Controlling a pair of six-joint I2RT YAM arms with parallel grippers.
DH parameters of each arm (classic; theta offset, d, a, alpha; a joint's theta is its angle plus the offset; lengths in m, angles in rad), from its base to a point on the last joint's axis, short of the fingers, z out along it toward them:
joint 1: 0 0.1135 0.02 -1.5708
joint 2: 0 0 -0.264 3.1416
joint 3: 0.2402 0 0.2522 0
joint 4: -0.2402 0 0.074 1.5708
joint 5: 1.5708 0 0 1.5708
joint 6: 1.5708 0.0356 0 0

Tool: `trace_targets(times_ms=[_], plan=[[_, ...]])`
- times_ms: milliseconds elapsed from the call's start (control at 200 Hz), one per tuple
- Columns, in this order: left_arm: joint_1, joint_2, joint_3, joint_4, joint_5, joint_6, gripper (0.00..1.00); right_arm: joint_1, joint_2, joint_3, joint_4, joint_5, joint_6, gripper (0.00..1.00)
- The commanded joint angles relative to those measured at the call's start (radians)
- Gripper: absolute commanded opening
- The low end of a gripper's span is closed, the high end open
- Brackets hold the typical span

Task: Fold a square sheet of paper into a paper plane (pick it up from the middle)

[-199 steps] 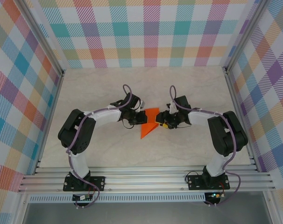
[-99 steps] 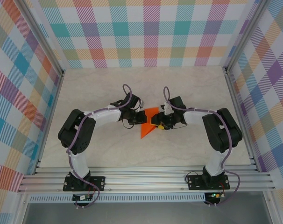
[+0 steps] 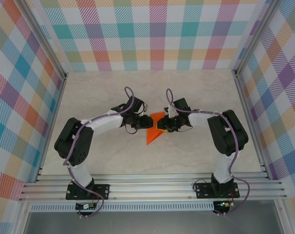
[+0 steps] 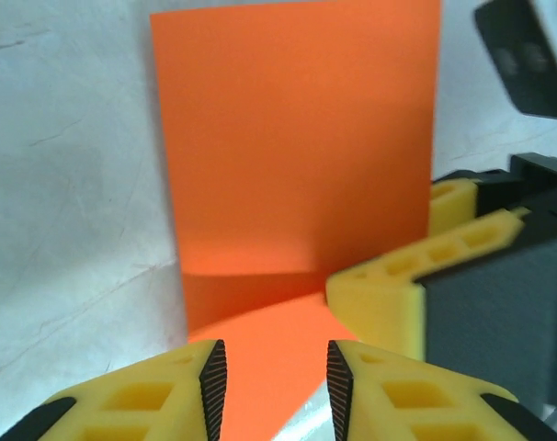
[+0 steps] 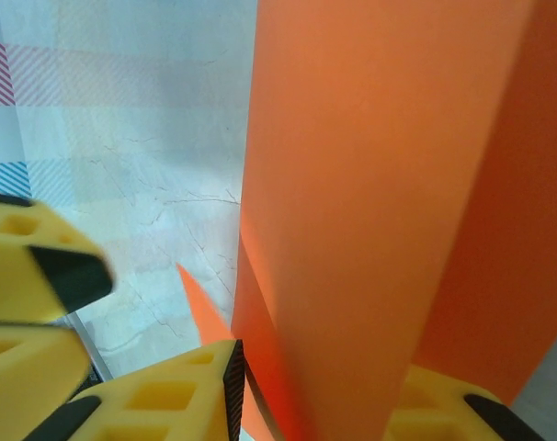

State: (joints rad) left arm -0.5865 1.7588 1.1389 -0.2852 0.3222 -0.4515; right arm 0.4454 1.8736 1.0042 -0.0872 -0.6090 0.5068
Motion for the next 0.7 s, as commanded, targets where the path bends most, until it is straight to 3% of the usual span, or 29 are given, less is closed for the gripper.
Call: trace_targets(times_ms=[0, 130, 290, 700], plan=[[0.004, -0.087, -0.063, -0.002, -0.005, 0.026, 0.38, 0.006, 0.015, 0.026, -0.028, 0.013, -0.024, 0.26], [-0.043, -0.126, -0.125, 0.023, -0.028, 0.078, 0.40, 0.006, 0.019, 0.033, -0.036, 0.023, -0.002, 0.21], [-0.112, -0.103, -0.142, -0.042, -0.148, 0.126, 0.43, 0.006, 0.020, 0.040, -0.049, 0.027, 0.016, 0.16], [-0.266, 0.020, -0.032, -0.106, -0.355, 0.159, 0.49, 0.006, 0.014, 0.071, -0.107, 0.032, 0.020, 0.14]])
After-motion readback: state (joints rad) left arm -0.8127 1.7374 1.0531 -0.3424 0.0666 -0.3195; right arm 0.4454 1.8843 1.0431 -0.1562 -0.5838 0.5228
